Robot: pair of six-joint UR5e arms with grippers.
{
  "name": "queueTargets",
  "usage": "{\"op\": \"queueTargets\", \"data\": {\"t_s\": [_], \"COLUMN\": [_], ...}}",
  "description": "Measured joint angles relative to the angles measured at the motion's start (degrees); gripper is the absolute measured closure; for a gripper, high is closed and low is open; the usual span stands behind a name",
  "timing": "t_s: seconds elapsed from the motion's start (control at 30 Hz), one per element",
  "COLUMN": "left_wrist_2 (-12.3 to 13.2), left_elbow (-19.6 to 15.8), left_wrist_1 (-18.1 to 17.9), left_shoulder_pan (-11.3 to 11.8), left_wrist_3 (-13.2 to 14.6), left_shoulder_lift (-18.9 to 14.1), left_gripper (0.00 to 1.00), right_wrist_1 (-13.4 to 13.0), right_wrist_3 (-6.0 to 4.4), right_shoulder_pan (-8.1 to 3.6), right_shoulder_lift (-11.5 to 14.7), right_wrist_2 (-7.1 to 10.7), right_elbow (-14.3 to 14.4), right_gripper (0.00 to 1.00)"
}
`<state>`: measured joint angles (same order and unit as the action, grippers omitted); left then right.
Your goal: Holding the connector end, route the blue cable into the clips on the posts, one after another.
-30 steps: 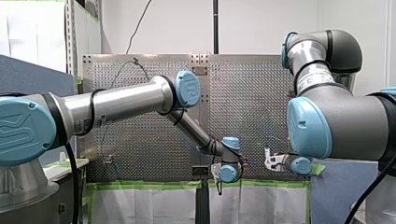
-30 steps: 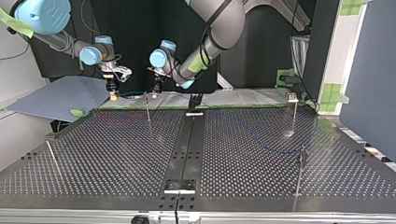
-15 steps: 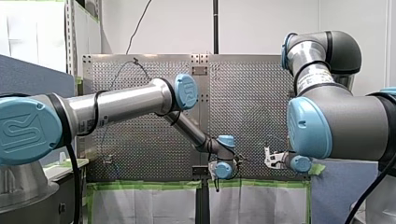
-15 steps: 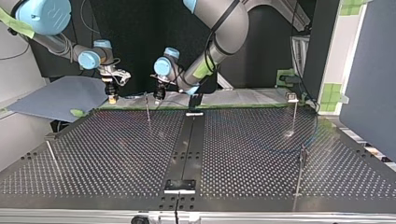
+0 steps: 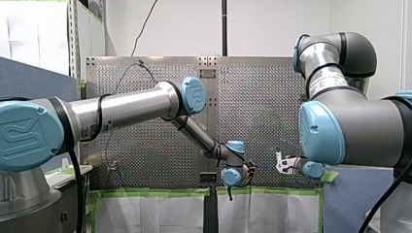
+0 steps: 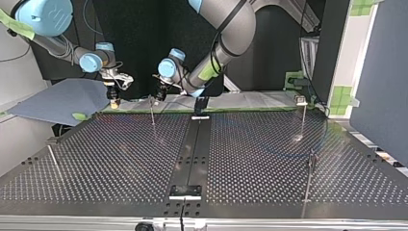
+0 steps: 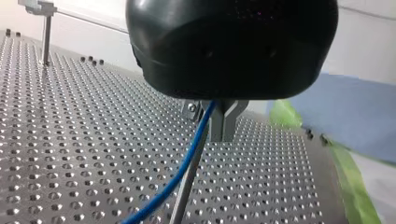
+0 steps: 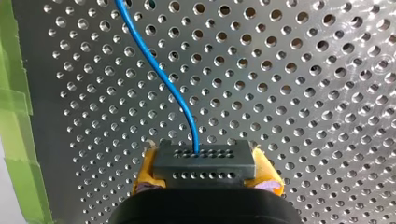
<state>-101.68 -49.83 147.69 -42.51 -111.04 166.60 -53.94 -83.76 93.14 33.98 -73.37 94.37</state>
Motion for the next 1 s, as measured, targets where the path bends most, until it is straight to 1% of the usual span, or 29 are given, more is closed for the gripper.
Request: {"op": "queueTargets", "data": {"t_s": [0.07,0.17,0.33,0.6,0.8,1.0], "left_wrist_2": [0.5,0.6,0.5,0.7,1.0,0.5], "left_elbow": [0.0,0.0,0.0,0.1,1.7,3.7], "left_wrist_1": [0.0,0.0,-0.1,-1.1,-1.5,0.0], "left_shoulder_pan": [0.2,0.7,1.3,1.8,2.1,3.2], "left_wrist_3": [-0.9,-1.5,-1.6,-1.8,-2.8,-3.4], "left_shoulder_lift": [0.2,0.6,1.3,1.4,1.4,1.4], "left_gripper": [1.00,1.00,1.00,1.00,1.00,1.00], "right_wrist_1": [0.0,0.0,0.1,0.4,0.7,0.8], "right_wrist_3": [0.00,0.01,0.26,0.13,0.07,0.00], "right_shoulder_pan": [-0.01,-0.02,-0.09,-0.11,-0.11,-0.11], "right_shoulder_lift": [0.0,-0.2,-1.4,-2.2,-2.2,-2.2], "right_wrist_2": [-0.06,-0.42,-1.29,-1.41,-1.43,-1.47], "right_elbow": [0.0,-0.1,-0.6,-2.0,-3.0,-3.6], "right_gripper": [1.00,1.00,1.00,1.00,1.00,1.00]}}
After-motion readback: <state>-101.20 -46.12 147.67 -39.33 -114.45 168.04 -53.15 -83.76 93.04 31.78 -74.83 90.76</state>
